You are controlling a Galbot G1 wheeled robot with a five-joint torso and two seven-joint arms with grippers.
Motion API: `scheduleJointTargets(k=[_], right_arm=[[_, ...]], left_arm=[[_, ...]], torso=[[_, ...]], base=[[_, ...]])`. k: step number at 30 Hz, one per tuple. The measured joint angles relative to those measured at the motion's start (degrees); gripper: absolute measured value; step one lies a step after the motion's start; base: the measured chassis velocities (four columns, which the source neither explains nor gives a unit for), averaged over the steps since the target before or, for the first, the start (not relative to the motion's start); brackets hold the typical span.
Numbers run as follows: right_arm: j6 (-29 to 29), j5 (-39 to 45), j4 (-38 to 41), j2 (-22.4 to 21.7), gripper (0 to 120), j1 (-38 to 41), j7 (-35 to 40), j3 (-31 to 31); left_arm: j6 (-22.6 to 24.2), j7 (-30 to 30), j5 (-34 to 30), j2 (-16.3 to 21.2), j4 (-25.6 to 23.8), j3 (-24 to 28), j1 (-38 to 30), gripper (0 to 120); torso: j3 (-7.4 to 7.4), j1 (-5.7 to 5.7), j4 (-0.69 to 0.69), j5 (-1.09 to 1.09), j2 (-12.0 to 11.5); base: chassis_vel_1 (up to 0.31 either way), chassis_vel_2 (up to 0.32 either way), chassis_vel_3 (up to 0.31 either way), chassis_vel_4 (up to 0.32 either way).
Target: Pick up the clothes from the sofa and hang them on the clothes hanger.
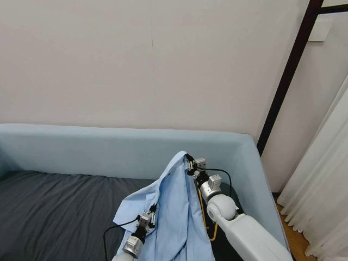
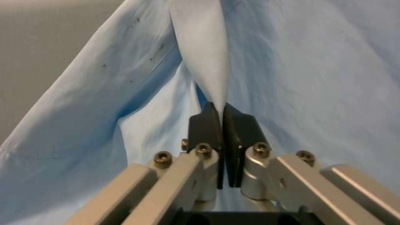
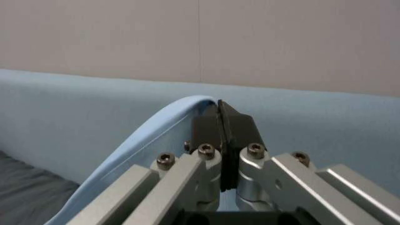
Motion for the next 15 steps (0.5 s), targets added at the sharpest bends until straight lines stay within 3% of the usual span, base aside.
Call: scheduleJointTargets(k=[7, 15], right_arm=[[0.0, 0.0, 0.5, -0.1, 0, -0.2, 0.0, -0.1], [0.0, 0.0, 0.9, -0.4, 0, -0.8, 0.0, 0.0]], left_arm=[[0.1, -1.7, -0.1, -0.1, 0.4, 0.1, -1.5, 29], [0.4, -2.6, -0.3, -0.2, 1.4, 0.1, -3.2, 32]], torso=[[0.0, 0.0, 0.0, -0.01, 0.0], [0.0, 0.0, 0.0, 0.0, 0.0]], base=[[0.0, 0.0, 0.0, 0.0], [0.0, 0.0, 0.0, 0.0]])
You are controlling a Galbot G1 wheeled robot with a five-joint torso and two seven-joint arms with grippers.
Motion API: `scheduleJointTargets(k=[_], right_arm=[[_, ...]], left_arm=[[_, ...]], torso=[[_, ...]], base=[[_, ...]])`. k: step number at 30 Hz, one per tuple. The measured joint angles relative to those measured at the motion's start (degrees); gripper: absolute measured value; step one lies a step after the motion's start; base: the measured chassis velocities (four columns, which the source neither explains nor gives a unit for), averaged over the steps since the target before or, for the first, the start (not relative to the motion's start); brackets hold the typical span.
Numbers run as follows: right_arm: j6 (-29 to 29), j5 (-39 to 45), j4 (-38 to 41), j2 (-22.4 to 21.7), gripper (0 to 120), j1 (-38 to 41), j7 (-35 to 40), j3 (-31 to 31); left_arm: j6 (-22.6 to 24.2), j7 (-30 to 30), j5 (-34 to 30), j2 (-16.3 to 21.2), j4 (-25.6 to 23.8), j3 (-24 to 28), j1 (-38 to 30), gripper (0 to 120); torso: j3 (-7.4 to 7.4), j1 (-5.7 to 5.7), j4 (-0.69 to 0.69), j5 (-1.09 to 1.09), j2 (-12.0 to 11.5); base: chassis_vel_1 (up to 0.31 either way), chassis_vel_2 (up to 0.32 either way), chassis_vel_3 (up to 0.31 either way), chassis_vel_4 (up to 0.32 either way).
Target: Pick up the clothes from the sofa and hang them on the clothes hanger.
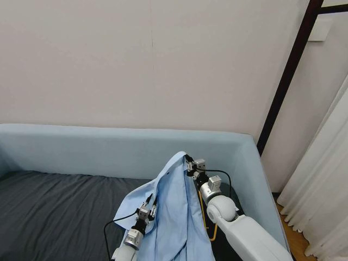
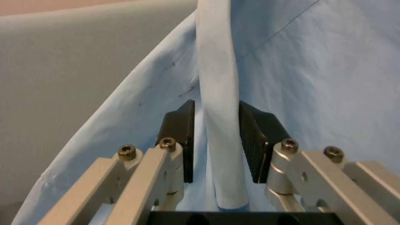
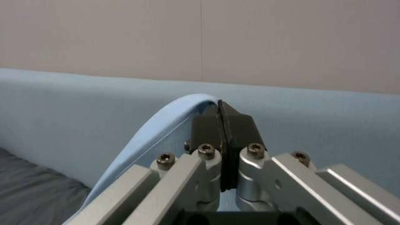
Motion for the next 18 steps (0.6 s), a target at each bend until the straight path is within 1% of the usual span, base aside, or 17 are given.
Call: scheduleJointTargets(k=[6, 8, 9, 10, 11, 14, 16, 18], right_arm=[[0.0, 0.0, 0.2, -0.1, 0, -0.1, 0.0, 0.1], [0.0, 0.0, 0.2, 0.0, 0, -0.2, 0.0, 0.1], [0.0, -0.1, 0.2, 0.0, 0, -0.2, 0.0, 0.1], [0.0, -0.1, 0.2, 0.0, 0, -0.2, 0.0, 0.1], [0.0, -0.1, 0.2, 0.1, 0, -0.2, 0.0, 0.1], [0.0, -0.2, 0.0, 0.3, 0, -0.1, 0.0, 0.1], [0.0, -0.2, -0.1, 0.3, 0, -0.1, 0.0, 0.2], [0.0, -0.3, -0.5, 0.3, 0, 0.1, 0.0, 0.3]], left_arm=[[0.3, -0.4, 0.0, 0.1, 0.2, 0.0, -0.1, 31], [0.4, -0.4, 0.0, 0.3, 0.2, 0.0, -0.2, 23], [0.4, -0.4, 0.0, 0.4, 0.2, -0.1, -0.1, 17], [0.4, -0.4, 0.0, 0.4, 0.2, -0.1, -0.1, 17], [0.4, -0.5, 0.0, 0.6, 0.0, -0.1, 0.0, 14], [0.4, -0.9, -0.3, 1.2, -1.2, -0.3, 0.6, 0], [0.4, -1.0, -0.7, 1.7, -2.0, -0.3, 1.0, 0], [0.4, -0.9, -2.1, 3.0, -4.7, -0.3, 2.0, 0]], torso=[[0.0, 0.0, 0.0, 0.0, 0.0], [0.0, 0.0, 0.0, 0.0, 0.0], [0.0, 0.0, 0.0, 0.0, 0.0], [0.0, 0.0, 0.0, 0.0, 0.0], [0.0, 0.0, 0.0, 0.0, 0.0], [0.0, 0.0, 0.0, -0.01, 0.0], [0.0, 0.0, 0.0, -0.01, 0.0], [0.0, 0.0, 0.0, -0.02, 0.0]], base=[[0.0, 0.0, 0.0, 0.0], [0.0, 0.0, 0.0, 0.0], [0.0, 0.0, 0.0, 0.0], [0.0, 0.0, 0.0, 0.0], [0.0, 0.0, 0.0, 0.0], [0.0, 0.0, 0.0, 0.0], [0.0, 0.0, 0.0, 0.0], [0.0, 0.0, 0.0, 0.0]])
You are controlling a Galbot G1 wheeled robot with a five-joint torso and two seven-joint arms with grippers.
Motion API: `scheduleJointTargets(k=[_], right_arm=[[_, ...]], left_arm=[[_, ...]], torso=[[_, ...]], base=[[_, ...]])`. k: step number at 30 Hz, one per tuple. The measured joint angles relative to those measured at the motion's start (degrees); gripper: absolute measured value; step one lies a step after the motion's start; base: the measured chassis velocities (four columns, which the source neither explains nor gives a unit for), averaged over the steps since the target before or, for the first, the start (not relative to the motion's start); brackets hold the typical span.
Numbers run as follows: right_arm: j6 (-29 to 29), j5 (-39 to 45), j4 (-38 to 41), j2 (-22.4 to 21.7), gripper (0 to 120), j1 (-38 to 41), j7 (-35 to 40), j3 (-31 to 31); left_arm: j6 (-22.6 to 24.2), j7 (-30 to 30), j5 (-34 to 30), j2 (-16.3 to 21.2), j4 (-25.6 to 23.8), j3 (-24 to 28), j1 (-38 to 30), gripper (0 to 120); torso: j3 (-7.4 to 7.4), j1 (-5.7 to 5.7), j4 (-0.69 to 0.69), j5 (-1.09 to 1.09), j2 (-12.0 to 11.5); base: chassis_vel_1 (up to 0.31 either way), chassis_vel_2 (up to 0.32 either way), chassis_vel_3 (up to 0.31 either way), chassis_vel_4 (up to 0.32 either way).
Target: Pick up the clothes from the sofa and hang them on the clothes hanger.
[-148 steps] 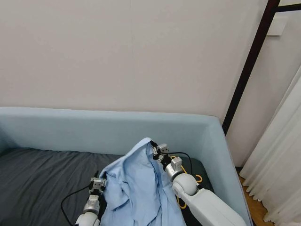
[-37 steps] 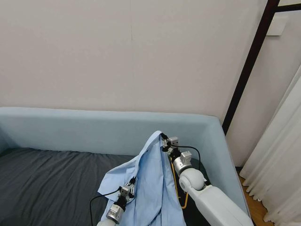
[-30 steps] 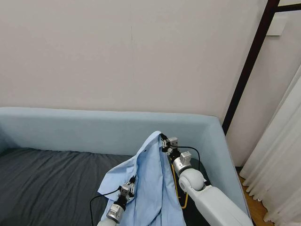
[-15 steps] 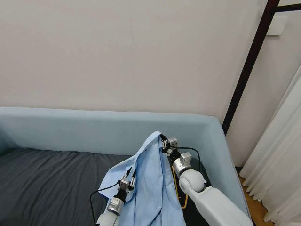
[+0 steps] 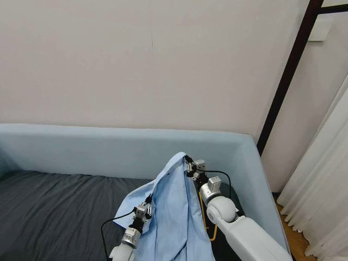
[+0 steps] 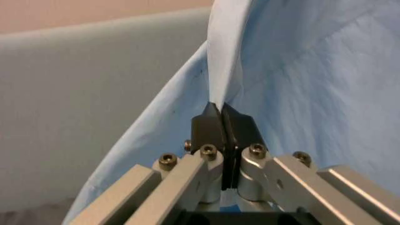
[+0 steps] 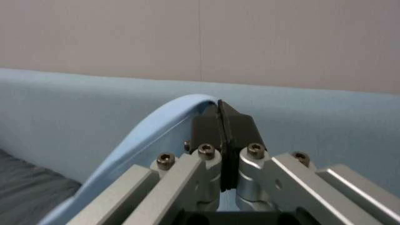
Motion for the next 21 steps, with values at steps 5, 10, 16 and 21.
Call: scheduleJointTargets(k=[5, 10, 16, 21], right_arm=[[1.0, -0.4, -0.1, -1.0, 0, 0.2, -1.3, 0.5], [2.9, -1.1, 0.8, -2.8, 0, 0.8, -4.0, 2.1], [4.0, -1.2, 5.1, -5.6, 0, 2.0, -6.3, 4.4], [4.8, -1.3, 11.1, -11.0, 0, 4.4, -10.5, 7.5]], left_arm=[[0.3, 2.3, -6.0, 4.8, -10.9, 0.3, 2.7, 0], [3.2, 5.6, -15.6, 12.6, -24.7, 0.7, 2.7, 0], [7.4, 6.6, -23.7, 21.7, -33.0, 1.4, -2.0, 0], [12.0, 6.9, -31.4, 30.1, -37.8, 3.1, -8.9, 0]], torso=[[0.0, 0.0, 0.0, 0.0, 0.0], [0.0, 0.0, 0.0, 0.0, 0.0], [0.0, 0.0, -0.01, 0.02, 0.0], [0.0, 0.0, -0.02, 0.02, 0.0]], base=[[0.0, 0.0, 0.0, 0.0], [0.0, 0.0, 0.0, 0.0], [0.0, 0.0, 0.0, 0.0], [0.0, 0.0, 0.0, 0.0]])
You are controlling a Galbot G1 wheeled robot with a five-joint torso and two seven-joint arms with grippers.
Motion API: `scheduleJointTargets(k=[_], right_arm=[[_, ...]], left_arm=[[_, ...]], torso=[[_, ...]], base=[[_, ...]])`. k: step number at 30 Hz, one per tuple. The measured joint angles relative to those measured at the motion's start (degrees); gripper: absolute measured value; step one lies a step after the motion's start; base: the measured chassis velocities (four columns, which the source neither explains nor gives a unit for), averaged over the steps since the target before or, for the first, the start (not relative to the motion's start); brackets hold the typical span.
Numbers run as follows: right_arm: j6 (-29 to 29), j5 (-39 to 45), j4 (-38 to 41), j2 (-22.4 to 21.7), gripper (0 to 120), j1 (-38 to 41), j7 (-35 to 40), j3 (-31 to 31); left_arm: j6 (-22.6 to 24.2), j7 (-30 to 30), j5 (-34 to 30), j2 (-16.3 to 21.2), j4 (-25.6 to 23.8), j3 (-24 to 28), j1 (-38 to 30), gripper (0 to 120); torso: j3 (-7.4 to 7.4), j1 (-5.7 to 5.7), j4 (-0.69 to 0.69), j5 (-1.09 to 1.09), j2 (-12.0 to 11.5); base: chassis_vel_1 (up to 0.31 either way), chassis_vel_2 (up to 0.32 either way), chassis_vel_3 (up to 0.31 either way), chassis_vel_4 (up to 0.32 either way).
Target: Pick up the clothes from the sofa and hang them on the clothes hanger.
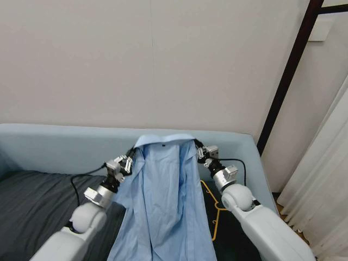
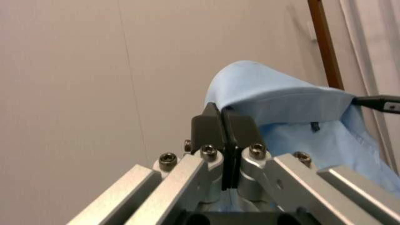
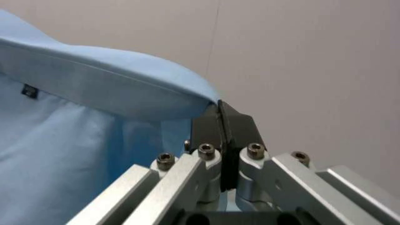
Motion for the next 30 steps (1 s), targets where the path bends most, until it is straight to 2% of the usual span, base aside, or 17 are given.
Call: scheduleJointTargets(k=[2, 3, 7, 8, 10, 12, 13, 15, 16, 17, 18, 20, 22, 30], right_arm=[[0.4, 0.1, 3.1, -3.2, 0, 2.1, -1.9, 0.9], [0.4, 0.1, 3.1, -3.2, 0, 2.1, -1.9, 0.9], [1.4, 2.6, 8.4, -8.9, 0, 5.2, -6.7, 2.6], [1.4, 2.6, 8.4, -8.9, 0, 5.2, -6.7, 2.6], [1.8, 2.7, 11.0, -11.6, 0, 6.2, -8.0, 3.3], [1.5, 2.5, 12.7, -13.9, 0, 7.1, -7.3, 3.7], [1.5, 2.5, 12.7, -13.9, 0, 7.1, -7.3, 3.7], [0.8, 2.2, 13.5, -15.8, 0, 7.7, -5.5, 3.7], [0.7, 2.1, 13.6, -16.1, 0, 7.8, -5.2, 3.7], [-0.1, 1.7, 14.4, -17.0, 0, 7.8, -3.5, 3.8], [-0.1, 1.7, 14.4, -17.0, 0, 7.8, -3.5, 3.8], [-1.4, 1.5, 15.6, -17.4, 0, 7.8, -0.7, 3.9], [-1.9, 1.4, 16.0, -17.4, 0, 7.9, 0.8, 3.9], [-2.3, 2.8, 14.9, -16.1, 0, 8.8, 2.4, 4.0]], left_arm=[[2.1, 0.1, -3.8, 3.8, -2.8, 0.2, -1.9, 0], [2.1, 0.1, -3.8, 3.8, -2.8, 0.2, -1.9, 0], [5.9, 0.1, -9.5, 10.4, -9.3, -1.2, -1.9, 0], [5.9, 0.1, -9.5, 10.4, -9.3, -1.2, -1.9, 0], [8.1, 0.6, -11.4, 14.8, -13.0, -2.5, -1.5, 0], [10.1, 2.9, -13.8, 19.4, -15.4, -3.9, -1.5, 0], [10.1, 2.9, -13.8, 19.4, -15.4, -3.9, -1.5, 0], [12.2, 7.3, -16.5, 24.1, -16.8, -4.9, -1.6, 0], [12.6, 8.6, -17.1, 25.2, -16.9, -5.1, -1.8, 0], [13.4, 13.2, -18.8, 28.3, -17.1, -5.5, -2.8, 0], [13.4, 13.2, -18.8, 28.3, -17.1, -5.5, -2.8, 0], [13.6, 18.4, -20.3, 31.3, -16.7, -5.5, -4.3, 0], [13.5, 21.5, -21.2, 32.7, -15.9, -5.2, -5.5, 0], [12.6, 27.8, -26.0, 34.0, -12.5, -4.1, -8.7, 0]], torso=[[0.01, 0.0, -0.01, 0.02, 0.0], [0.01, 0.0, -0.01, 0.02, 0.0], [0.0, 0.0, 0.03, 0.0, 0.0], [0.0, 0.0, 0.03, 0.0, 0.0], [0.0, 0.0, 0.02, -0.02, 0.0], [-0.01, 0.0, 0.01, 0.02, 0.0], [-0.01, 0.0, 0.01, 0.02, 0.0], [-0.01, 0.0, 0.03, 0.0, 0.0], [-0.01, -0.01, 0.03, 0.01, 0.0], [0.0, 0.0, 0.02, 0.0, 0.0], [0.0, 0.0, 0.02, 0.0, 0.0], [-0.01, 0.0, 0.01, 0.02, 0.0], [0.0, 0.0, 0.02, 0.02, 0.0], [0.0, 0.0, 0.01, 0.0, 0.0]], base=[[0.0, 0.0, 0.0, 0.0], [0.0, 0.0, 0.0, 0.0], [0.0, 0.0, 0.0, 0.0], [0.0, 0.0, 0.0, 0.0], [0.0, 0.0, 0.0, 0.0], [0.0, 0.0, 0.0, 0.0], [0.0, 0.0, 0.0, 0.0], [0.0, 0.0, 0.0, 0.0], [0.0, 0.0, 0.0, 0.0], [0.0, 0.0, 0.0, 0.0], [0.0, 0.0, 0.0, 0.0], [0.0, 0.0, 0.0, 0.0], [0.0, 0.0, 0.0, 0.0], [0.0, 0.0, 0.0, 0.0]])
